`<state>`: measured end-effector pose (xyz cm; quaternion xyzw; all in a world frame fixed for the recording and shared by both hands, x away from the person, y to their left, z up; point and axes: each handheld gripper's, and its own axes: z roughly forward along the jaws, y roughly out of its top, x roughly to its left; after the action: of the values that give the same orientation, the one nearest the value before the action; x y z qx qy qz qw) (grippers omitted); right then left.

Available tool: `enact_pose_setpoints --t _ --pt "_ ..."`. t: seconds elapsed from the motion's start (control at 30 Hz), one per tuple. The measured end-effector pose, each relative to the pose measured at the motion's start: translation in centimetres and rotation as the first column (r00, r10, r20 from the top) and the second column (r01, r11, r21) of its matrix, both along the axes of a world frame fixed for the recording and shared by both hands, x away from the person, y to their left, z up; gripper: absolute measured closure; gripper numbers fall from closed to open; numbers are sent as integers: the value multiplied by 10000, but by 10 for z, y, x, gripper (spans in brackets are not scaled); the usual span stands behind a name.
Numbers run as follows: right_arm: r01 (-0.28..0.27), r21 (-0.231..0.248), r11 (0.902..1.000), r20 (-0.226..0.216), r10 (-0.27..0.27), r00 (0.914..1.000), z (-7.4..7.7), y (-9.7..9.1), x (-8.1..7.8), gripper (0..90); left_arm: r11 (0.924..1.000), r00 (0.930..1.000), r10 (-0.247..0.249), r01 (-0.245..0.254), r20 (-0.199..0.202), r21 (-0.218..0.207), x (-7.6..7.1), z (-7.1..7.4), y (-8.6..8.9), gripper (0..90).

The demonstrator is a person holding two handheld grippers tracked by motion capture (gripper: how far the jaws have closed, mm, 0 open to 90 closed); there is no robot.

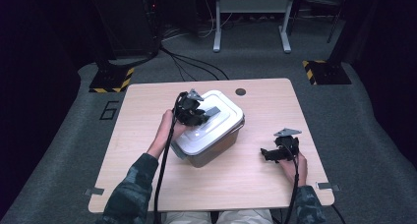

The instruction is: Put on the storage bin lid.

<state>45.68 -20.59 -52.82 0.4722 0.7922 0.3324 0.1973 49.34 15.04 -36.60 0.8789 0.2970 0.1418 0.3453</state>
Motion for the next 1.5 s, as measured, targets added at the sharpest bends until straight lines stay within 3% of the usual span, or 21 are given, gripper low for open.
enact_pose_setpoints --t 0.53,0.93,1.07,1.13,1.17,1.27,1.5 --pt "-9 17 10000 0 9 10000 0 0 0 0 9997 9994 -223 225 -246 91 0 -13 -7 665" --pt "-2 5 10000 2 2 10000 0 0 0 0 9996 9996 -264 263 -25 -53 -1 -17 -4 657" --pt "-7 19 10000 -2 7 10000 0 0 0 0 9997 9999 -89 87 -80 -249 1 -18 -2 509" --pt "-5 2 10000 3 5 10000 0 0 0 0 9997 9999 113 -114 -58 -226 1 -16 -1 394" --pt "-8 17 10000 -6 8 10000 0 0 0 0 9995 9999 167 -168 -30 -266 1 -16 0 394" --pt "-4 23 10000 -5 4 10000 0 0 0 0 9970 9989 457 -451 70 -632 -1 -10 8 242" --pt "-3 20 10000 -4 3 10000 0 0 0 1 9890 9935 1096 -1060 297 -1035 -5 0 34 147"
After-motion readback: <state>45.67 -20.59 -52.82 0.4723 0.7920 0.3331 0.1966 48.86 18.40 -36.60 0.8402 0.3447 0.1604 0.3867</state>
